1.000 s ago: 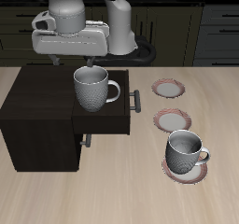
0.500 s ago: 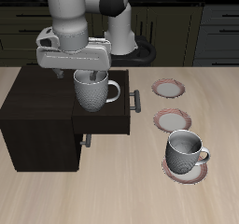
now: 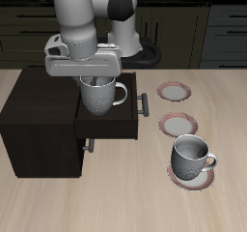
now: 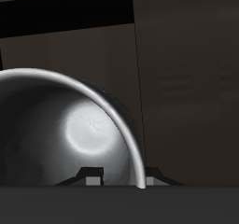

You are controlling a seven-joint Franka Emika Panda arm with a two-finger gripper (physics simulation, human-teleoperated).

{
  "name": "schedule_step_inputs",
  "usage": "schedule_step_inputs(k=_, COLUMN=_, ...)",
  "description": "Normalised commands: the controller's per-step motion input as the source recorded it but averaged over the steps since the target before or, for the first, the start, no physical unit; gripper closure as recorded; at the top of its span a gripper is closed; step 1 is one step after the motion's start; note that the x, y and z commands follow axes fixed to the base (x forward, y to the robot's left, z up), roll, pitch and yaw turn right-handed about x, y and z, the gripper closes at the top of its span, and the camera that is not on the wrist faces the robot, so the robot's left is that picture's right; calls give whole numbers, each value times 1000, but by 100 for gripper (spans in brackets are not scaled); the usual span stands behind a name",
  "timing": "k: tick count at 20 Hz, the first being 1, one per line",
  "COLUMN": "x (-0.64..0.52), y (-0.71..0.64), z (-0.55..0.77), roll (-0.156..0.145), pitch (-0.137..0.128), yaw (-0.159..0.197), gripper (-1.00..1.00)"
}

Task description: Place the porcelain mug that is in the drawer onto the top of the cabinet

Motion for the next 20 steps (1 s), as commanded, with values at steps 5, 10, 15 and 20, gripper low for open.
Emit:
schedule_step_inputs(k=5, x=-91, y=130, z=190, roll=17, pitch=-25, yaw=5, gripper=100)
schedule_step_inputs(k=10, x=-146, y=71, z=365, roll=17, pitch=-50, yaw=-25, gripper=100)
schedule_step_inputs(k=15, x=-174, y=-39, z=463, roll=-4, pitch=-57, yaw=-11, gripper=100)
schedule_step_inputs(k=20, x=-124, y=-228, z=324, roll=-28, pitch=-36, yaw=-17, gripper=100)
